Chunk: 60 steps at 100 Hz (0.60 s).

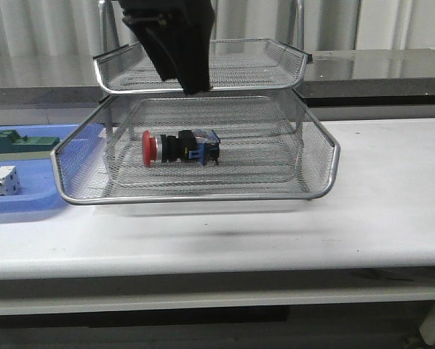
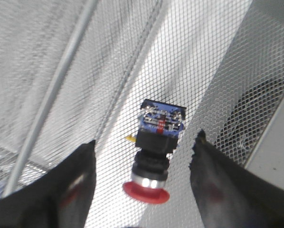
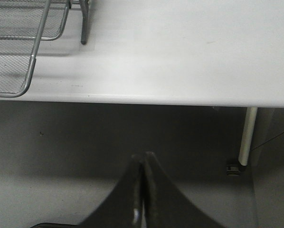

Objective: Place button on rack with both arms

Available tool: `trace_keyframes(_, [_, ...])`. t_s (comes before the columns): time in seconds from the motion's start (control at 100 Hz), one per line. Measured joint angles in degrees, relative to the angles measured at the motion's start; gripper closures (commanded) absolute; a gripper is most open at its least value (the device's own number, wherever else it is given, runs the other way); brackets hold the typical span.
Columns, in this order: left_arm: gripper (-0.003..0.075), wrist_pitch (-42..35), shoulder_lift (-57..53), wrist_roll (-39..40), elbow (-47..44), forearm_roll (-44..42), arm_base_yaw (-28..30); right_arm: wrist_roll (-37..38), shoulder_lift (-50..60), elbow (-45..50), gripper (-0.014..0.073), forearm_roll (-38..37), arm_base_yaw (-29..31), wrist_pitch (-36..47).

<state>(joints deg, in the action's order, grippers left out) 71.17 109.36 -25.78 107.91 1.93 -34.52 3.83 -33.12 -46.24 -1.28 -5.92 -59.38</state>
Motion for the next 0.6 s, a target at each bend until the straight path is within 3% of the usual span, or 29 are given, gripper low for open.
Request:
trace_keyframes(0.32, [0.0300,0.34,-10.10,4.81,-1.79,0.35,10.26,0.00,0.00,0.00,0.0662,0.00,0.00,0.00])
trace_keyframes(0.6, [0.0300,-2.25,-24.17,6.18,-19.00,3.85,21.80,0.00,0.00,0.00,0.0662,0.00,0.00,0.00])
